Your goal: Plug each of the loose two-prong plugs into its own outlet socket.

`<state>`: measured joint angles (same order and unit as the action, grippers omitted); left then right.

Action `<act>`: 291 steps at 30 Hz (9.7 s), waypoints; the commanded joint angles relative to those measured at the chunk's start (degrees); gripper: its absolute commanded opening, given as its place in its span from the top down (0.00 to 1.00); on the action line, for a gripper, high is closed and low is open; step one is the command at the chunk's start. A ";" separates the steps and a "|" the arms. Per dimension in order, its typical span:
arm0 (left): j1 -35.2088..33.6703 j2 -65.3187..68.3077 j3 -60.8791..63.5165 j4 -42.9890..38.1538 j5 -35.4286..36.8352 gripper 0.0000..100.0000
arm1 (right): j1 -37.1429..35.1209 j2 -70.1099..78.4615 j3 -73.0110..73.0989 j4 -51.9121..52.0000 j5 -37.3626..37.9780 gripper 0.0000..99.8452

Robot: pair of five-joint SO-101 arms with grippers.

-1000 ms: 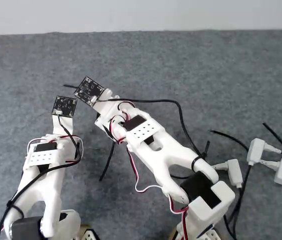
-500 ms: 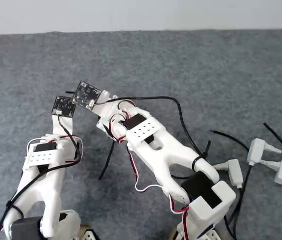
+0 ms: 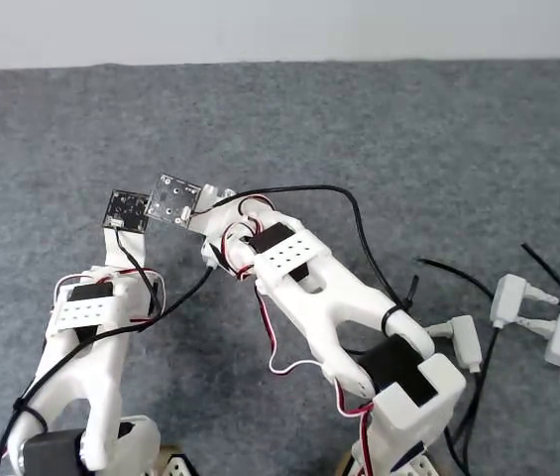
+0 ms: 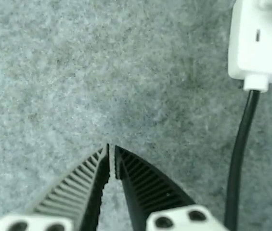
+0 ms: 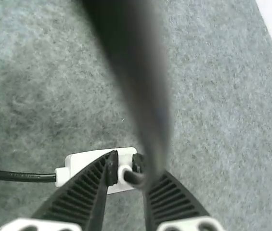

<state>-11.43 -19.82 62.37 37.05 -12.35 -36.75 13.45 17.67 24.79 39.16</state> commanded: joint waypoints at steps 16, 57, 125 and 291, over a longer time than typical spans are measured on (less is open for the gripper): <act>0.18 -0.18 -1.98 -1.14 -0.70 0.99 | 0.84 6.02 -8.88 11.74 -8.44 0.99; 0.18 -0.18 -1.98 -1.05 -0.70 0.99 | 1.71 11.74 -18.90 19.38 -8.26 0.99; 0.00 -0.26 -2.07 -1.14 -0.79 0.99 | 3.12 25.10 -48.62 43.38 -33.58 0.99; -10.20 -83.69 34.15 26.46 4.66 0.98 | 65.71 -105.01 67.43 47.25 -32.00 0.96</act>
<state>-21.54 -102.99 97.45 62.99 -7.87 28.57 -85.98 81.76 71.91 9.01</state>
